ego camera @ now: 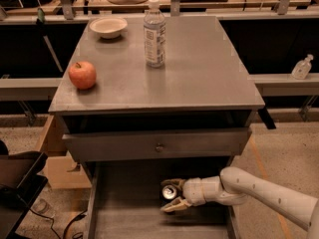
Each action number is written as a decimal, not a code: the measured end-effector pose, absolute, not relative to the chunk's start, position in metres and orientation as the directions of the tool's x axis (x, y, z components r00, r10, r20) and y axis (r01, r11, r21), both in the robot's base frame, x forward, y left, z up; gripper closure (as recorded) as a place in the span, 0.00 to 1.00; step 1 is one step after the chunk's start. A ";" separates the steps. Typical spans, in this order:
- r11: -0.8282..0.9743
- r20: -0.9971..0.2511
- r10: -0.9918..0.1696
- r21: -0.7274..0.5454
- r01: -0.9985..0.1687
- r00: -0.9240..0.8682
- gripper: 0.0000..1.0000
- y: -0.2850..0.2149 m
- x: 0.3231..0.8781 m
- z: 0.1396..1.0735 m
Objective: Pick pepsi can from middle drawer and place on counter
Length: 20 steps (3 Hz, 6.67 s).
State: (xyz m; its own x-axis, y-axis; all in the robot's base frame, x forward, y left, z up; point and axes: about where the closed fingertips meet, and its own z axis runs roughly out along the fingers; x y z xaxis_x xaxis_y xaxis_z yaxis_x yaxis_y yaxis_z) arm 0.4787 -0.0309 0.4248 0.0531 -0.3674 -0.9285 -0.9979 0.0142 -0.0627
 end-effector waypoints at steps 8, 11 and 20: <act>0.069 -0.952 -0.288 0.090 -0.994 -0.106 1.00 -0.115 0.445 0.619; 0.196 -0.947 -0.280 0.102 -0.975 -0.155 1.00 -0.143 0.457 0.724; 0.358 -0.956 -0.295 -0.108 -0.927 -0.003 1.00 -0.134 0.661 0.940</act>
Offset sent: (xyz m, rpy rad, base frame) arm -0.0007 0.0016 -0.0001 0.0019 0.0012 0.0025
